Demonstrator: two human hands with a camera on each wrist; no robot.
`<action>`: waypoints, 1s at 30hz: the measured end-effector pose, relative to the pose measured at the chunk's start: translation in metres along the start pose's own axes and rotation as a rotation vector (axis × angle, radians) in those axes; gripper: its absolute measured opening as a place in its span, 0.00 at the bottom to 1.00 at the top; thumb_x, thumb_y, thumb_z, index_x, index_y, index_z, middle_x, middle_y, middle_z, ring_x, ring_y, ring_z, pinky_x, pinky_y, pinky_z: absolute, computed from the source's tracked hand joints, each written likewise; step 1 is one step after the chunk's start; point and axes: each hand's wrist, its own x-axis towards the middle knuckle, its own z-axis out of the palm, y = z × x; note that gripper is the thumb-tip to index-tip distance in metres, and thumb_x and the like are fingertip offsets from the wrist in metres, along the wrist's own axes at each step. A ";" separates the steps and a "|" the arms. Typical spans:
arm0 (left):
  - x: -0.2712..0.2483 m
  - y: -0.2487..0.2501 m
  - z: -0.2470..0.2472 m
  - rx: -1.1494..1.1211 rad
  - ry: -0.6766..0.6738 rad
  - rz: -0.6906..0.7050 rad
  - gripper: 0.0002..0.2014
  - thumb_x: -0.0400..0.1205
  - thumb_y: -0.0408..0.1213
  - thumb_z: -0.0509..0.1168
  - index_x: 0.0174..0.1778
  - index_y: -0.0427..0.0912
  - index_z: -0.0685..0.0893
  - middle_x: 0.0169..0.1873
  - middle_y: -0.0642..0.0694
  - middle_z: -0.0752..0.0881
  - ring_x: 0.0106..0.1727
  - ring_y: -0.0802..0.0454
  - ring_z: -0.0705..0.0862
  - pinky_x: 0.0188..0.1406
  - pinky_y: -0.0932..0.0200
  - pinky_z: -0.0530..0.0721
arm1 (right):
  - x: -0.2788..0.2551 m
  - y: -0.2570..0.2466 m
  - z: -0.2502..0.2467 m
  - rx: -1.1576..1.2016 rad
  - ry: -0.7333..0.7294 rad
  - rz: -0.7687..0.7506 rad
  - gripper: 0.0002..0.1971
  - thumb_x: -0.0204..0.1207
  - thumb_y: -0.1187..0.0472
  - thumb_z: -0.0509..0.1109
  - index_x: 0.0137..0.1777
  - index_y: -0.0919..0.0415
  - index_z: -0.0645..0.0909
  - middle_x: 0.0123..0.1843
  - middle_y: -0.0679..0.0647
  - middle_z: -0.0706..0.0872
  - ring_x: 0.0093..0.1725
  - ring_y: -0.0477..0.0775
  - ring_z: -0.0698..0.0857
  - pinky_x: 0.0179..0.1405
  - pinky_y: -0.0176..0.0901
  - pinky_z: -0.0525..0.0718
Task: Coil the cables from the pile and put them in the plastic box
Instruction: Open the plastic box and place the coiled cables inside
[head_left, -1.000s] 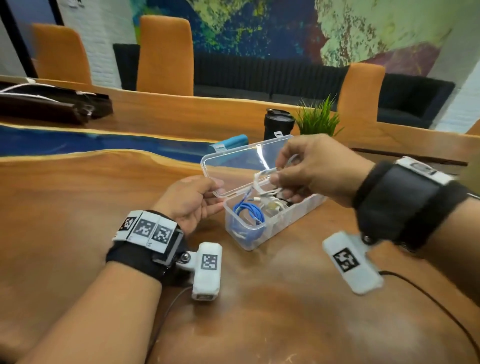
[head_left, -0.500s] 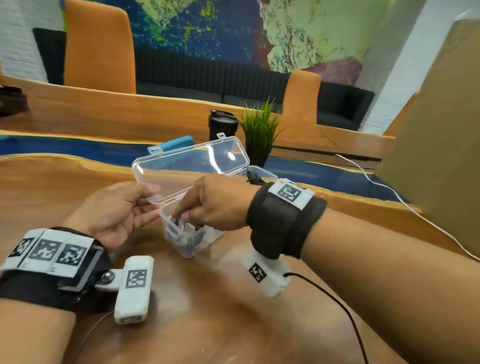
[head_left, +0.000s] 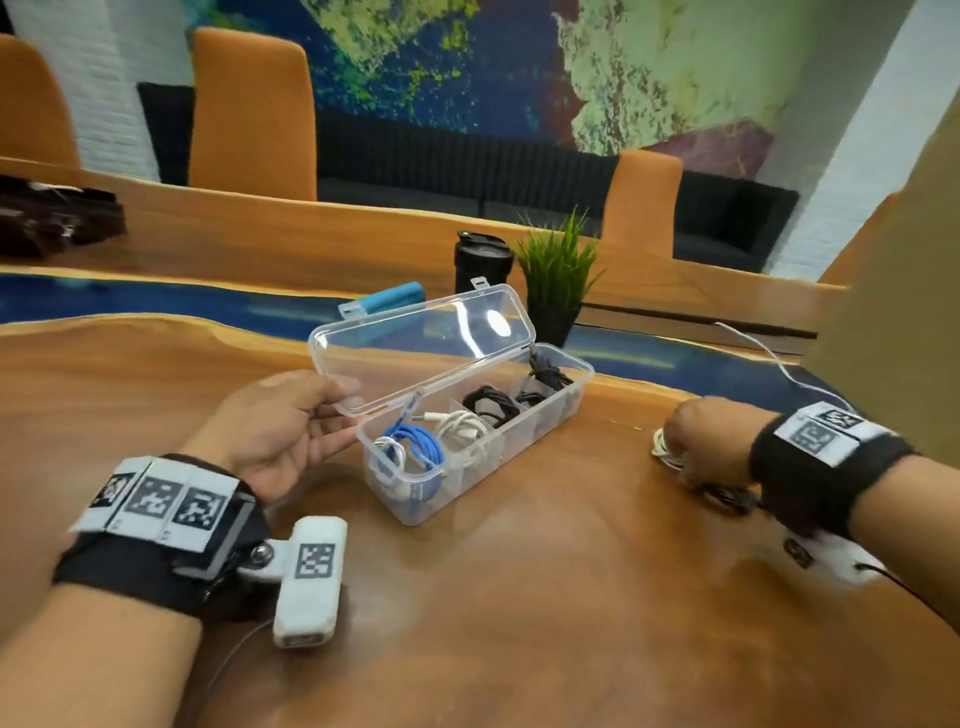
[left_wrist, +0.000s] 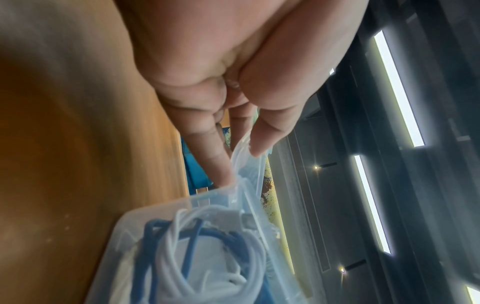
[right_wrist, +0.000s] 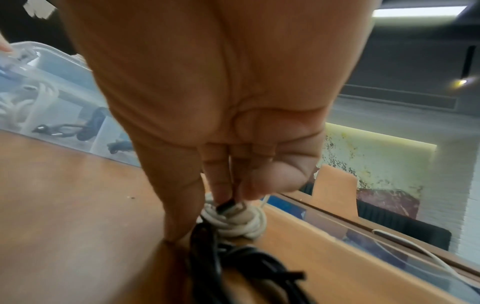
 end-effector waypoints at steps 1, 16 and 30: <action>0.000 0.000 0.001 0.007 0.005 0.002 0.13 0.82 0.30 0.66 0.62 0.33 0.83 0.47 0.35 0.87 0.32 0.52 0.90 0.31 0.61 0.91 | 0.001 -0.001 0.001 0.024 0.017 0.008 0.15 0.76 0.49 0.73 0.59 0.53 0.85 0.52 0.51 0.88 0.51 0.52 0.86 0.55 0.45 0.87; 0.004 -0.004 0.000 0.041 -0.004 0.010 0.14 0.84 0.31 0.64 0.64 0.32 0.82 0.56 0.32 0.85 0.43 0.48 0.87 0.38 0.62 0.89 | 0.004 0.011 -0.015 0.581 0.204 0.141 0.07 0.79 0.60 0.68 0.45 0.59 0.87 0.44 0.55 0.89 0.45 0.57 0.88 0.48 0.52 0.89; -0.003 0.001 0.000 0.022 -0.008 -0.003 0.13 0.83 0.30 0.65 0.64 0.32 0.82 0.45 0.36 0.87 0.32 0.54 0.89 0.28 0.64 0.89 | 0.004 -0.012 -0.047 0.975 0.135 0.128 0.09 0.72 0.61 0.80 0.42 0.68 0.87 0.37 0.65 0.90 0.31 0.54 0.82 0.27 0.42 0.80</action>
